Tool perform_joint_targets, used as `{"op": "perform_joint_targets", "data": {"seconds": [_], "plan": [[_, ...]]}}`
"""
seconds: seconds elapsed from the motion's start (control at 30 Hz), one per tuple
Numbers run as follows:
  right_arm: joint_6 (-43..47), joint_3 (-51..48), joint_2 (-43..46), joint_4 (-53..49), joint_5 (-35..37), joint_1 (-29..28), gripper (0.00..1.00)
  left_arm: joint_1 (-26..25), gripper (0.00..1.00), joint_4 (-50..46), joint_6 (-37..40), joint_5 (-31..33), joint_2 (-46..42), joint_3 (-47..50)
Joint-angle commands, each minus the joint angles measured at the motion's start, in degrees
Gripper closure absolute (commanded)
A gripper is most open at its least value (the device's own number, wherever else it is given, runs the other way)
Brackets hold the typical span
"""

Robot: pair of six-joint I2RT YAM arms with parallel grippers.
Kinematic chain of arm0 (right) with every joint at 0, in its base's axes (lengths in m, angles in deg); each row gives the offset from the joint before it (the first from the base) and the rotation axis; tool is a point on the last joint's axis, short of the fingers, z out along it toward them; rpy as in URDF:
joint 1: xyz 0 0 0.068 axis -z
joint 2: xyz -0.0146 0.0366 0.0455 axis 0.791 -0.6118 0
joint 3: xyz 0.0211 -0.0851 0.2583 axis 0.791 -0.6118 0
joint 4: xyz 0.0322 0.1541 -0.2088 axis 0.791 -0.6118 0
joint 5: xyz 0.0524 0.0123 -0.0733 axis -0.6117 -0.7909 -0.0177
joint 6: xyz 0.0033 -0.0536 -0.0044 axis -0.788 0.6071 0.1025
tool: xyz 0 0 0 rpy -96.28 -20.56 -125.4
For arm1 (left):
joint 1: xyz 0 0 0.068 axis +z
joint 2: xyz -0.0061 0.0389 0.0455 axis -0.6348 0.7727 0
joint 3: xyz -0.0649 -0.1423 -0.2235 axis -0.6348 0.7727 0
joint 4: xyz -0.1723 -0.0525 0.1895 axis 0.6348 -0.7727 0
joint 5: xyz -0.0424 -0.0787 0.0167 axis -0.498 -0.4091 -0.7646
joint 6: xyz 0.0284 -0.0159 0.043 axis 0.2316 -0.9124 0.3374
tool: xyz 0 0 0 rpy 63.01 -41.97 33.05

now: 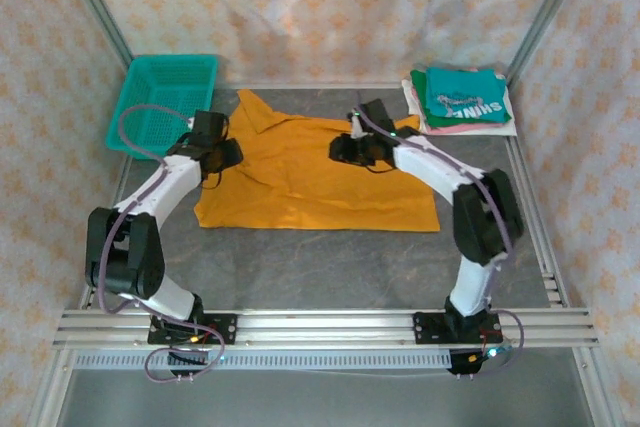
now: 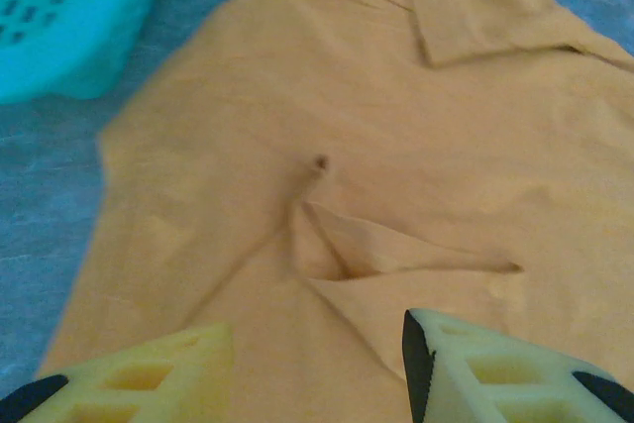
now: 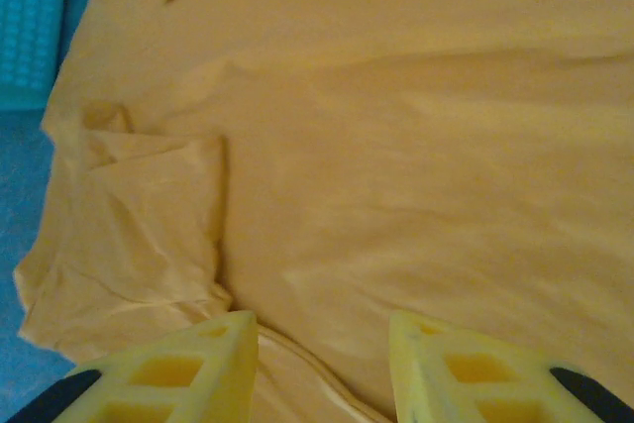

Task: Fold and stack the t-shirts

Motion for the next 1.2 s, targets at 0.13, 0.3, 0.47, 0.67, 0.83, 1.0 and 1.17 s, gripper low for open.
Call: {"op": "perform_joint_targets", "data": {"seconds": [0.13,0.3,0.47,0.67,0.83,1.0,1.17], "plan": [[-5.3,17.76,-16.84,-1.01,-5.42,-5.97,0.6,5.13,0.52,3.0,3.7,-8.32,4.55,0.7],[-8.39,26.65,-25.68,-1.89,-6.59,-7.38,0.58,5.13,0.51,1.09,5.75,-12.59,12.71,-5.98],[-9.86,32.11,-31.1,-2.68,-7.27,-7.89,0.56,4.96,0.5,-0.02,6.42,-14.28,19.13,-11.67],[-10.83,36.1,-35.04,-3.44,-8.07,-8.28,0.57,4.87,0.59,-0.37,6.44,-15.74,24.47,-14.98],[-12.04,36.83,-35.97,-2.23,-9.23,-8.51,0.63,4.19,0.78,-0.87,6.25,-17.5,26.24,-17.52],[-12.62,36.83,-36.15,-1.5,-9.68,-8.51,0.75,3.99,0.96,-1.86,5.64,-17.4,25.88,-18.46],[-13.59,37.18,-36.93,-0.37,-10.17,-8.56,0.88,3.99,1.0,-3.91,4.94,-15.8,24.54,-19.14]]}}
